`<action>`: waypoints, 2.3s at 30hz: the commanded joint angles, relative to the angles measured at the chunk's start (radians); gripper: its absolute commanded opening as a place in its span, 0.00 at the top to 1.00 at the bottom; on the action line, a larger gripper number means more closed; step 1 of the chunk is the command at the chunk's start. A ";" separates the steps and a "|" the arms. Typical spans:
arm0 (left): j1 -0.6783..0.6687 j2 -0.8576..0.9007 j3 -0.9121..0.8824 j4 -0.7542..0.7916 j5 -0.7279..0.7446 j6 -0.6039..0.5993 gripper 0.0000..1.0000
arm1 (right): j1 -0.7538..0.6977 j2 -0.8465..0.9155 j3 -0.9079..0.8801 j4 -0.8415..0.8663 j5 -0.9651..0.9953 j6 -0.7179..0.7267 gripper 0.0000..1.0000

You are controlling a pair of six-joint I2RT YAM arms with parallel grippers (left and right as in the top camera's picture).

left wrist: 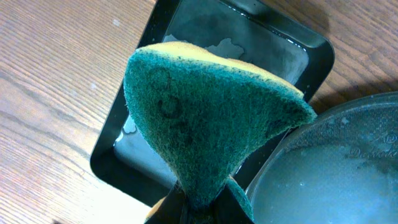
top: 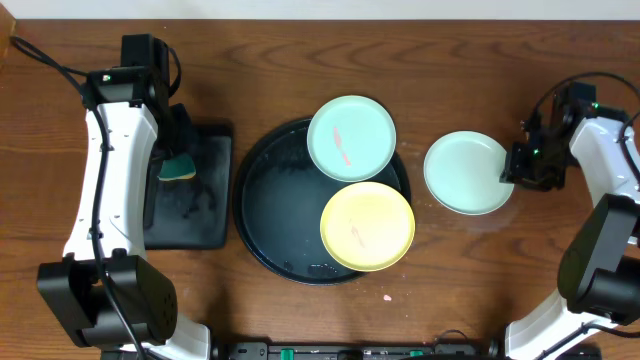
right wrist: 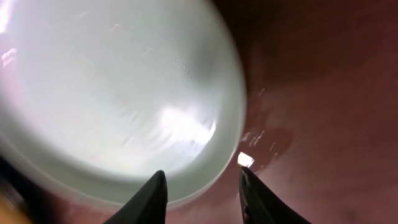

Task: Clean dirty plates on tray and stack at the side
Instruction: 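Grip the yellow plate's rim with the right gripper and tilt it, then scrub the tilted yellow plate with the sponge in the left gripper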

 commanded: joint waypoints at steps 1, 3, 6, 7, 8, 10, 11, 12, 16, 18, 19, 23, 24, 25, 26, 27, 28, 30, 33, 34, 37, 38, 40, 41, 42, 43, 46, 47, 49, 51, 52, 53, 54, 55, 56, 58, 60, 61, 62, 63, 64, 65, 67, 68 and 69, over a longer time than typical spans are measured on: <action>-0.003 -0.001 -0.008 0.000 -0.019 0.009 0.93 | 0.064 -0.029 0.115 -0.075 -0.113 -0.053 0.63; -0.003 -0.001 -0.008 0.000 -0.019 0.009 0.92 | 0.119 -0.043 0.134 -0.100 -0.148 -0.092 0.63; -0.003 -0.001 -0.008 0.000 -0.019 0.009 0.92 | 0.233 -0.047 0.121 -0.117 -0.166 -0.100 0.62; -0.003 -0.001 -0.008 0.000 -0.019 0.009 0.92 | 0.259 -0.047 0.110 -0.117 -0.165 -0.100 0.60; -0.003 -0.001 -0.008 0.000 -0.019 0.009 0.92 | 0.294 -0.047 0.095 -0.117 -0.163 -0.100 0.59; -0.003 -0.001 -0.008 0.000 -0.019 0.009 0.92 | 0.399 -0.045 0.033 -0.093 -0.159 -0.100 0.59; -0.003 -0.001 -0.008 0.000 -0.019 0.009 0.92 | 0.424 -0.045 0.013 -0.080 -0.155 -0.099 0.58; -0.003 -0.001 -0.008 0.000 -0.019 0.009 0.92 | 0.441 -0.045 -0.004 -0.068 -0.152 -0.098 0.58; -0.003 -0.001 -0.008 0.000 -0.019 0.009 0.92 | 0.505 -0.045 -0.109 -0.012 -0.153 -0.091 0.60; -0.003 -0.001 -0.008 0.000 -0.019 0.009 0.92 | 0.523 -0.045 -0.146 0.003 -0.153 -0.090 0.62; -0.003 -0.001 -0.008 0.000 -0.019 0.009 0.92 | 0.528 -0.045 -0.156 0.008 -0.153 -0.088 0.63; -0.003 -0.001 -0.008 0.000 -0.019 0.009 0.92 | 0.535 -0.045 -0.184 0.037 -0.158 -0.043 0.77; -0.003 -0.001 -0.008 0.000 -0.019 0.009 0.92 | 0.535 -0.045 -0.192 0.053 -0.161 -0.037 0.78; -0.003 -0.001 -0.008 0.000 -0.019 0.009 0.93 | 0.535 -0.045 -0.200 0.068 -0.160 -0.030 0.78; -0.003 -0.001 -0.008 -0.001 -0.019 0.009 0.92 | 0.535 -0.045 -0.214 0.091 -0.160 -0.014 0.78; -0.003 -0.001 -0.008 -0.001 -0.019 0.009 0.92 | 0.535 -0.045 -0.220 0.101 -0.161 -0.008 0.80; -0.003 -0.001 -0.008 -0.001 -0.019 0.009 0.92 | 0.535 -0.045 -0.228 0.116 -0.160 0.000 0.82; -0.003 -0.001 -0.008 0.000 -0.019 0.009 0.92 | 0.535 -0.045 -0.239 0.150 -0.161 0.029 0.87; -0.003 -0.001 -0.008 0.000 -0.019 0.009 0.92 | 0.544 -0.045 -0.251 0.190 -0.161 0.059 0.99; -0.003 -0.001 -0.008 0.000 -0.019 0.009 0.92 | 0.552 -0.045 -0.250 0.195 -0.167 0.059 0.99; -0.003 -0.001 -0.008 0.000 -0.019 0.009 0.92 | 0.591 -0.047 -0.235 0.208 -0.215 0.065 0.99; -0.003 -0.001 -0.008 0.000 -0.019 0.009 0.92 | 0.603 -0.048 -0.224 0.209 -0.227 0.077 0.99; -0.003 -0.001 -0.008 0.000 -0.019 0.009 0.92 | 0.642 -0.056 -0.190 0.216 -0.237 0.120 0.99; -0.003 -0.001 -0.008 0.000 -0.019 0.009 0.92 | 0.674 -0.060 -0.166 0.237 -0.235 0.167 0.99; -0.003 -0.001 -0.008 0.000 -0.019 0.009 0.92 | 0.694 -0.060 -0.158 0.256 -0.232 0.204 0.98; -0.003 -0.001 -0.008 0.000 -0.019 0.009 0.92 | 0.712 -0.060 -0.155 0.278 -0.222 0.248 0.99; -0.003 -0.001 -0.008 0.000 -0.010 0.009 0.92 | 0.799 -0.052 -0.156 0.378 -0.127 0.458 0.99; -0.003 -0.001 -0.008 0.000 0.009 0.008 0.92 | 0.831 -0.044 -0.156 0.419 -0.097 0.499 0.99; -0.005 -0.001 -0.008 0.000 0.015 0.009 0.93 | 0.885 -0.027 -0.156 0.494 -0.077 0.535 0.99; -0.012 -0.001 -0.008 0.001 0.015 0.008 0.93 | 0.924 -0.006 -0.156 0.510 -0.031 0.590 0.99; -0.018 -0.001 -0.008 0.001 0.015 0.008 0.93 | 0.933 0.006 -0.156 0.520 -0.021 0.599 0.99; -0.022 -0.001 -0.008 0.001 0.015 0.008 0.92 | 0.934 0.019 -0.156 0.535 -0.024 0.608 0.99; -0.028 -0.001 -0.008 0.002 0.015 0.008 0.93 | 0.934 0.033 -0.156 0.547 -0.026 0.626 0.99; -0.034 -0.001 -0.008 0.003 0.015 0.008 0.93 | 0.932 0.043 -0.156 0.553 -0.031 0.634 0.99; -0.038 -0.001 -0.008 0.004 0.015 0.008 0.92 | 0.930 0.058 -0.156 0.557 -0.045 0.635 0.99; -0.047 -0.001 -0.008 0.004 0.015 0.008 0.92 | 0.925 0.075 -0.156 0.557 -0.068 0.635 0.90; -0.049 -0.001 -0.008 0.004 0.015 0.008 0.93 | 0.923 0.075 -0.156 0.558 -0.074 0.634 0.83; -0.049 -0.001 -0.008 0.004 0.015 0.008 0.92 | 0.922 0.074 -0.156 0.561 -0.075 0.628 0.81; -0.049 -0.001 -0.008 0.004 0.015 0.008 0.93 | 0.921 0.074 -0.155 0.562 -0.076 0.623 0.77; -0.049 -0.001 -0.008 0.004 0.020 0.008 0.93 | 0.921 0.074 -0.155 0.562 -0.075 0.623 0.76; -0.049 -0.001 -0.008 0.003 0.036 0.008 0.93 | 0.921 0.074 -0.155 0.562 -0.075 0.618 0.75; -0.049 -0.001 -0.008 0.002 0.058 0.008 0.92 | 0.922 0.075 -0.155 0.563 -0.074 0.615 0.75; -0.051 -0.001 -0.008 -0.014 0.109 0.008 0.93 | 0.922 0.077 -0.155 0.563 -0.074 0.615 0.77; -0.054 -0.001 -0.008 -0.023 0.114 0.008 0.93 | 0.921 0.077 -0.155 0.562 -0.069 0.616 0.79; -0.058 -0.001 -0.008 -0.035 0.119 0.008 0.92 | 0.920 0.077 -0.155 0.562 -0.063 0.616 0.84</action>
